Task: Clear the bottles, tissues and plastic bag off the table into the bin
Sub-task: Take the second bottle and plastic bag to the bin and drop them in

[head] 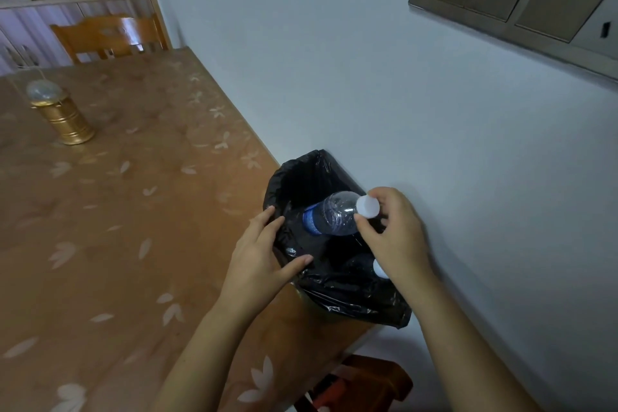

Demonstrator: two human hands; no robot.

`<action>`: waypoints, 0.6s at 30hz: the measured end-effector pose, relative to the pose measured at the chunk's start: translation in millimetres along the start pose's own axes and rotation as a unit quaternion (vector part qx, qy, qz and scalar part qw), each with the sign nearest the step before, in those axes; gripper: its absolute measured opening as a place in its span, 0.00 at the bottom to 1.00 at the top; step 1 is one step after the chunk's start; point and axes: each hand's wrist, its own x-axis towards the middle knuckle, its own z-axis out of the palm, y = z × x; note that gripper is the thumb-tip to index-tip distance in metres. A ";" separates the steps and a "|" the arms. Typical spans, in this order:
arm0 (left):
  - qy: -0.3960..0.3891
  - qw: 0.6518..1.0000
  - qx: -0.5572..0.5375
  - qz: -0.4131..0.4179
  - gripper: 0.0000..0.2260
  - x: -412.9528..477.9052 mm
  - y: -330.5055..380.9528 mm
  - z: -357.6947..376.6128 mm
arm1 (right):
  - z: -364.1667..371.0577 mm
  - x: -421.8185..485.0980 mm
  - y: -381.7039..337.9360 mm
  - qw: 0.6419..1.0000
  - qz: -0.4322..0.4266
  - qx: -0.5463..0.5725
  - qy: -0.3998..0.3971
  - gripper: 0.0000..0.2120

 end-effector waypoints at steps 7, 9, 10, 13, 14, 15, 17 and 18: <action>0.003 1.000 0.016 0.004 0.34 -1.2 -2.0 2.1 | -4.0 -8.6 7.9 0.996 -0.008 -0.078 -0.051 0.12; 0.005 1.000 0.019 0.006 0.33 -1.4 -1.9 2.1 | -5.8 -11.0 7.6 0.992 -0.021 -0.101 -0.070 0.11; 0.006 1.000 0.021 0.007 0.33 -1.4 -1.7 2.0 | -6.4 -11.9 7.3 0.991 -0.025 -0.106 -0.075 0.11; 0.010 1.000 0.028 0.009 0.33 -2.2 -1.2 2.4 | -7.2 -14.9 5.4 0.991 -0.029 -0.108 -0.075 0.10; 0.010 0.999 0.031 0.009 0.32 -2.3 -1.1 2.5 | -7.5 -15.9 4.8 0.991 -0.028 -0.110 -0.074 0.10; 0.011 0.999 0.034 0.011 0.32 -2.5 -1.0 2.6 | -7.5 -16.5 4.4 0.991 -0.027 -0.112 -0.072 0.11; 0.013 0.999 0.039 0.015 0.32 -2.9 -0.3 2.5 | -7.6 -17.5 3.2 0.990 -0.028 -0.117 -0.071 0.12; 0.014 0.999 0.041 0.016 0.31 -3.2 0.2 2.0 | -7.8 -17.9 2.1 0.989 -0.028 -0.122 -0.072 0.12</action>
